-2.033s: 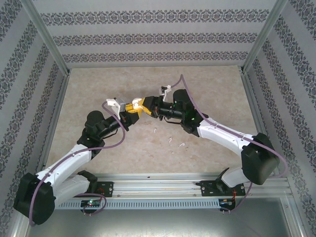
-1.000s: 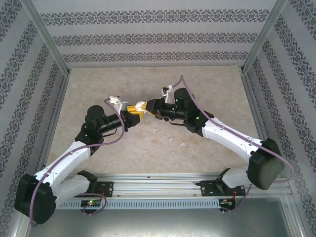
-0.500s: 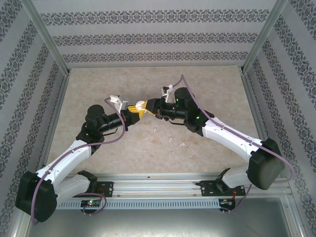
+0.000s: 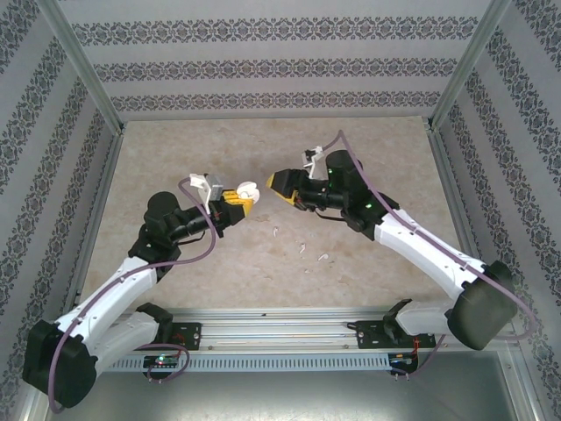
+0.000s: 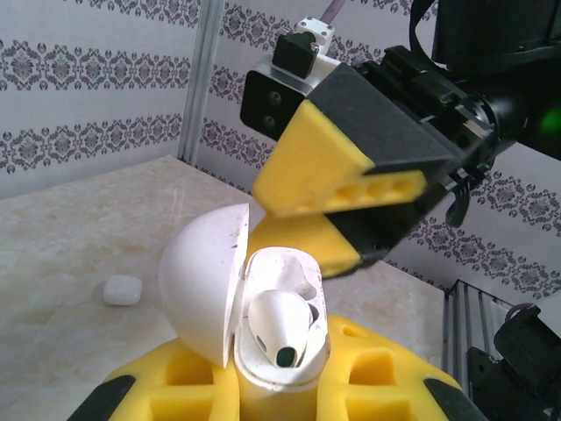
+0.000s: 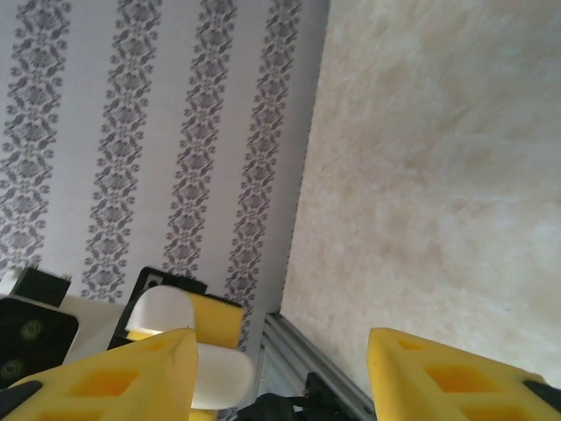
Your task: Insert the wireless bluetooth earbuds into the charging case
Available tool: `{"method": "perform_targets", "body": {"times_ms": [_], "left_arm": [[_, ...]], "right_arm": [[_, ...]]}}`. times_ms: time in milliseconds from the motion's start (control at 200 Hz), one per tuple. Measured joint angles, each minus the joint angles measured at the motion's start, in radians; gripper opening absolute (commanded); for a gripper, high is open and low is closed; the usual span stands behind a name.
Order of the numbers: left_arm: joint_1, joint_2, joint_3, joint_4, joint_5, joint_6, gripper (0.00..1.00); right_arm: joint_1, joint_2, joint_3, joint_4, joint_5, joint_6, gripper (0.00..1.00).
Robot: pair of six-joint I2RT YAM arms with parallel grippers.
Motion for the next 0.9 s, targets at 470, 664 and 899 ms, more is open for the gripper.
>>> {"method": "perform_targets", "body": {"times_ms": [470,664,899], "left_arm": [[0.0,-0.076,-0.054,-0.097,-0.04,0.031,0.08],[0.0,-0.128,-0.065,-0.163,-0.055,0.052,0.08],[0.0,-0.182,-0.077,-0.229,-0.071,0.072,0.08]], "right_arm": [[-0.053,0.19,0.067,-0.388,0.078,-0.255,0.43],[0.006,0.432,0.18,-0.497,0.114,-0.343,0.39],[0.066,0.626,0.367,-0.608,0.169,-0.44,0.35]]}}
